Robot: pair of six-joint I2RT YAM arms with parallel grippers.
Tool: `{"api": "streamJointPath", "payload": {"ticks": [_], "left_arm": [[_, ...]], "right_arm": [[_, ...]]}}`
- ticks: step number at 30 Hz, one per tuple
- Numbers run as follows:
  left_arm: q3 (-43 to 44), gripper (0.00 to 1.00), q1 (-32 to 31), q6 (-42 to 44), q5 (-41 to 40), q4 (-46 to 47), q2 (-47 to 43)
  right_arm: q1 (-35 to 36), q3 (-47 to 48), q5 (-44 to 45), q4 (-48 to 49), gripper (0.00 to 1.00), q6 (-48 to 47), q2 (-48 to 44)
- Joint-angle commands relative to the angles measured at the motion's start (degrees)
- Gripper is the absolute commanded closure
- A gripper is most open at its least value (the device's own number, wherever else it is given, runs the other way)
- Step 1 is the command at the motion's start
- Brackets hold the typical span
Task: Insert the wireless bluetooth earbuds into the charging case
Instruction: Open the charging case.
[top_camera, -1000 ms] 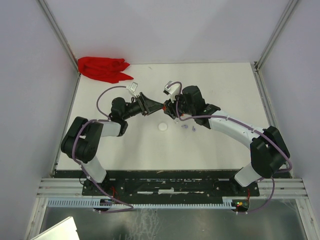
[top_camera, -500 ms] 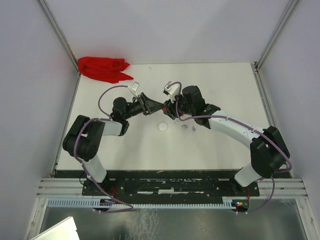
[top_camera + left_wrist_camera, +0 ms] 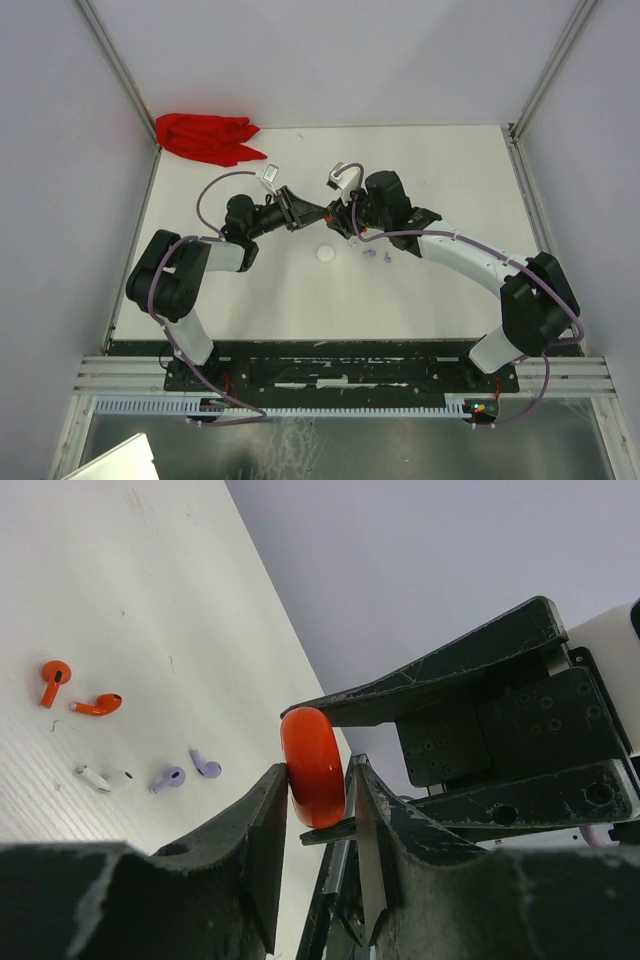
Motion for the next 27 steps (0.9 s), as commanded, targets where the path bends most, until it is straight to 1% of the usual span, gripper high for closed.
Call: {"api": "streamJointPath", "payload": {"ticks": [1, 6, 13, 15, 16, 18, 20, 23, 27], "left_arm": [[2.12, 0.62, -0.49, -2.48, 0.30, 3.41, 0.24], [2.22, 0.64, -0.63, -2.55, 0.27, 3.47, 0.44], [2.65, 0.74, -0.97, -2.59, 0.48, 3.45, 0.70], [2.75, 0.74, -1.02, -2.57, 0.44, 3.40, 0.80], [2.81, 0.73, -1.09, -2.55, 0.50, 3.34, 0.78], [2.91, 0.66, -1.18, -2.55, 0.46, 3.16, 0.79], [2.98, 0.62, -1.23, -2.42, 0.49, 2.82, 0.72], [3.18, 0.60, -1.26, -2.18, 0.40, 2.41, 0.63], [3.19, 0.62, -1.34, -2.05, 0.27, 2.16, 0.58]], "right_arm": [[0.10, 0.55, -1.29, 1.95, 0.87, -0.38, -1.80], [0.09, 0.56, -1.46, 1.88, 0.88, -0.46, -1.86], [0.09, 0.43, -1.76, 1.80, 0.88, -0.50, -2.23], [0.16, 0.43, -1.84, 1.79, 0.88, -0.63, -2.27], [0.11, 0.48, -1.85, 1.73, 0.88, -0.70, -2.27], [0.13, 0.48, -2.00, 1.60, 0.88, -0.80, -2.30], [0.08, 0.53, -2.05, 1.51, 0.88, -0.73, -2.11], [0.08, 0.50, -2.18, 1.45, 0.88, -0.72, -2.05], [0.13, 0.55, -2.10, 1.38, 0.88, -0.72, -2.10]]}}
